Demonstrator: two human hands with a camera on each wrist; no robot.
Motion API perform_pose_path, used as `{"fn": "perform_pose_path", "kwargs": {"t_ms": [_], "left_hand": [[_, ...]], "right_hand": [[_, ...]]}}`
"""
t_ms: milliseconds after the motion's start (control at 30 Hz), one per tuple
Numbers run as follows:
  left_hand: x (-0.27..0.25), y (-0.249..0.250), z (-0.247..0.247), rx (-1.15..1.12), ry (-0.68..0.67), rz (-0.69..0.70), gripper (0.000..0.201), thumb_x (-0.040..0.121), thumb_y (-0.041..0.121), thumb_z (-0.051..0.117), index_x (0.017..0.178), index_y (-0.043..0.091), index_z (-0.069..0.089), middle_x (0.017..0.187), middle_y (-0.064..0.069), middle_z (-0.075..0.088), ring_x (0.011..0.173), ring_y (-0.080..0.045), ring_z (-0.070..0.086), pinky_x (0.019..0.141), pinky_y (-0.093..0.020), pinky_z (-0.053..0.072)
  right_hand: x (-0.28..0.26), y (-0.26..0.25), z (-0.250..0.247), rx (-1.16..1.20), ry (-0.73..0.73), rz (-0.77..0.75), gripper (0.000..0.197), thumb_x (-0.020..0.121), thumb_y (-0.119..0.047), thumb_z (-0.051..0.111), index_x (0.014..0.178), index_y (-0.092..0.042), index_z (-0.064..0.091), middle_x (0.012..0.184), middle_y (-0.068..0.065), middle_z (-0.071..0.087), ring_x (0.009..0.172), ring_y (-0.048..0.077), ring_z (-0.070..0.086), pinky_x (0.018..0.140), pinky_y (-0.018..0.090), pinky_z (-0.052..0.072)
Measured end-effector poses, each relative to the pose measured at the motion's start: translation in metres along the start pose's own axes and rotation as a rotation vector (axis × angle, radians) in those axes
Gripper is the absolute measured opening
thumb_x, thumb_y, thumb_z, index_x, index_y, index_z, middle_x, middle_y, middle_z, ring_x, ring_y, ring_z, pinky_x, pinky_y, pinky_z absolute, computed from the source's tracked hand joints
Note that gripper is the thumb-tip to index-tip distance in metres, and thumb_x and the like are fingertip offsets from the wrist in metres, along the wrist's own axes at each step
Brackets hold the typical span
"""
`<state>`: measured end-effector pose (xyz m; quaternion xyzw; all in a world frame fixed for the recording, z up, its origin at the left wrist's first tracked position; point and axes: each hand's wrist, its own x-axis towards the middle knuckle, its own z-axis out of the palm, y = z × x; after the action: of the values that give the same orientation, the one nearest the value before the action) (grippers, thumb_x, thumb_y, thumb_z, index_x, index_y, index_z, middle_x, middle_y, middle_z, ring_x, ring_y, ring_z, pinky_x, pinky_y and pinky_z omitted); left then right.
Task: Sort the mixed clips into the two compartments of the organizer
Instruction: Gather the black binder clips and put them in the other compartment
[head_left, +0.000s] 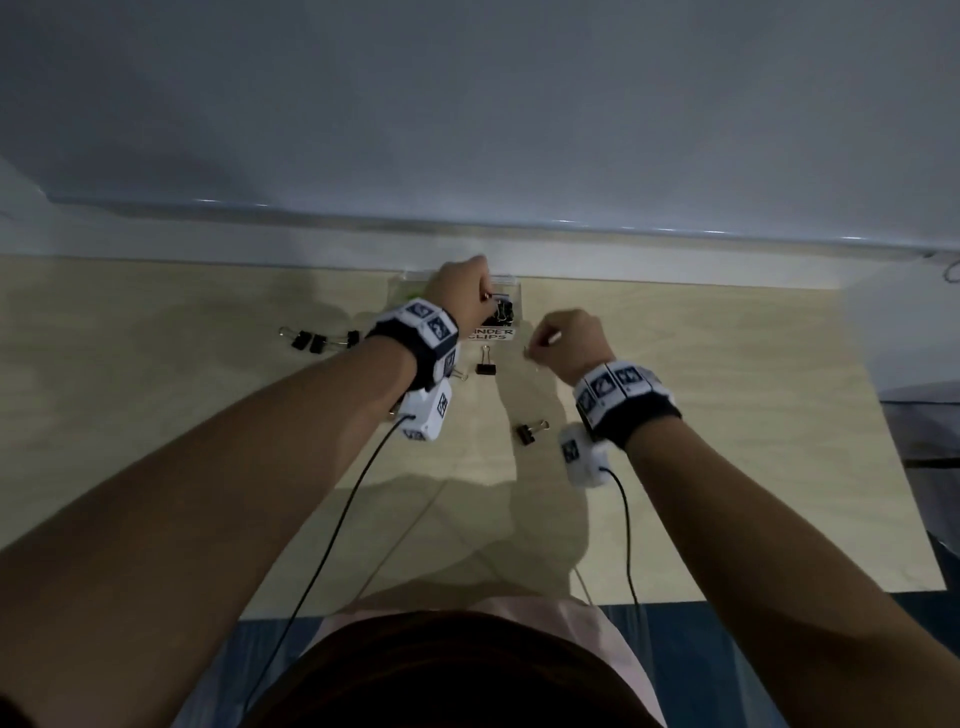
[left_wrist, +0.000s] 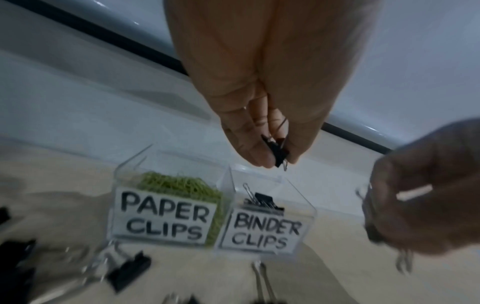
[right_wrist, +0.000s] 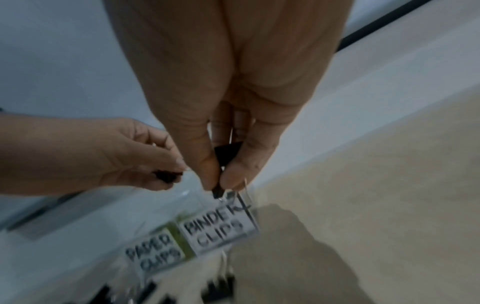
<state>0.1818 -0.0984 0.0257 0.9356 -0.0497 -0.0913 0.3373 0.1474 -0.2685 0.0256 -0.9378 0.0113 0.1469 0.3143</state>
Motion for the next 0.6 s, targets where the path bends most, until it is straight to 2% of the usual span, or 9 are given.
{"fn": "perform_pose_path", "kwargs": {"t_ms": [67, 133, 200, 267, 333, 400, 433, 500, 600], "left_hand": [[0.014, 0.002, -0.007, -0.005, 0.015, -0.036, 0.017, 0.084, 0.019, 0.066, 0.093, 0.01, 0.055, 0.089, -0.007, 0.063, 0.078, -0.023, 0.062, 0.063, -0.025, 0.046], [0.02, 0.001, -0.009, -0.012, -0.012, -0.067, 0.026, 0.081, 0.023, 0.07, 0.1, 0.01, 0.058, 0.097, -0.007, 0.064, 0.085, -0.024, 0.062, 0.071, -0.03, 0.05], [0.018, -0.001, -0.008, -0.037, -0.04, -0.078, 0.038, 0.079, 0.023, 0.073, 0.113, 0.011, 0.057, 0.11, -0.008, 0.063, 0.095, -0.023, 0.062, 0.081, -0.03, 0.049], [0.008, -0.005, -0.008, -0.071, -0.028, -0.054, 0.042, 0.081, 0.015, 0.071, 0.12, 0.011, 0.056, 0.121, -0.009, 0.061, 0.106, -0.022, 0.061, 0.086, -0.025, 0.045], [-0.009, -0.013, -0.008, -0.113, 0.014, -0.011, 0.035, 0.084, 0.011, 0.065, 0.118, 0.011, 0.057, 0.119, -0.007, 0.062, 0.104, -0.018, 0.06, 0.086, -0.022, 0.045], [-0.034, -0.027, -0.007, -0.105, 0.034, 0.02, 0.023, 0.087, 0.012, 0.061, 0.11, 0.012, 0.06, 0.11, -0.003, 0.065, 0.094, -0.012, 0.06, 0.083, -0.021, 0.047], [-0.046, -0.036, -0.005, -0.075, 0.009, 0.031, 0.018, 0.088, 0.012, 0.059, 0.106, 0.013, 0.061, 0.106, -0.002, 0.065, 0.091, -0.011, 0.059, 0.083, -0.023, 0.05], [-0.07, -0.058, 0.002, 0.02, -0.103, 0.051, 0.014, 0.087, 0.013, 0.059, 0.101, 0.013, 0.062, 0.102, -0.001, 0.063, 0.09, -0.013, 0.059, 0.086, -0.033, 0.054], [-0.099, -0.083, 0.014, 0.194, -0.271, 0.083, 0.028, 0.084, 0.018, 0.063, 0.112, 0.016, 0.06, 0.115, 0.0, 0.056, 0.104, -0.016, 0.053, 0.095, -0.038, 0.047]], "right_hand": [[0.02, -0.02, -0.005, 0.06, 0.087, -0.038, 0.004, 0.074, -0.005, 0.072, 0.074, -0.006, 0.068, 0.078, 0.008, 0.071, 0.076, 0.019, 0.067, 0.075, 0.03, 0.057], [0.036, -0.035, -0.004, 0.099, 0.111, -0.048, 0.004, 0.075, -0.006, 0.072, 0.077, -0.007, 0.069, 0.081, 0.007, 0.07, 0.078, 0.018, 0.067, 0.076, 0.028, 0.057], [0.043, -0.041, 0.001, 0.098, 0.092, -0.051, 0.012, 0.075, -0.009, 0.074, 0.086, -0.009, 0.07, 0.089, 0.006, 0.071, 0.081, 0.017, 0.067, 0.078, 0.028, 0.056], [0.041, -0.035, 0.006, 0.094, 0.07, -0.049, 0.023, 0.077, -0.005, 0.07, 0.099, -0.01, 0.069, 0.1, 0.006, 0.071, 0.089, 0.016, 0.067, 0.083, 0.027, 0.055], [0.028, -0.02, 0.011, 0.091, 0.101, -0.081, 0.025, 0.08, 0.0, 0.064, 0.103, -0.01, 0.068, 0.105, 0.006, 0.07, 0.092, 0.015, 0.066, 0.085, 0.027, 0.055], [0.008, 0.0, 0.019, 0.038, 0.125, -0.106, 0.021, 0.082, 0.001, 0.059, 0.098, -0.01, 0.069, 0.099, 0.007, 0.071, 0.084, 0.016, 0.066, 0.08, 0.029, 0.056], [-0.004, 0.01, 0.024, 0.002, 0.092, -0.095, 0.021, 0.081, 0.001, 0.059, 0.095, -0.011, 0.069, 0.097, 0.006, 0.07, 0.081, 0.016, 0.065, 0.079, 0.029, 0.056], [-0.029, 0.03, 0.041, -0.09, -0.061, -0.055, 0.021, 0.078, -0.004, 0.061, 0.094, -0.015, 0.068, 0.096, 0.005, 0.066, 0.082, 0.017, 0.062, 0.078, 0.032, 0.056], [-0.058, 0.048, 0.064, -0.261, -0.275, -0.101, 0.021, 0.076, -0.021, 0.061, 0.096, -0.02, 0.065, 0.106, 0.006, 0.054, 0.093, 0.025, 0.056, 0.08, 0.038, 0.053]]}}
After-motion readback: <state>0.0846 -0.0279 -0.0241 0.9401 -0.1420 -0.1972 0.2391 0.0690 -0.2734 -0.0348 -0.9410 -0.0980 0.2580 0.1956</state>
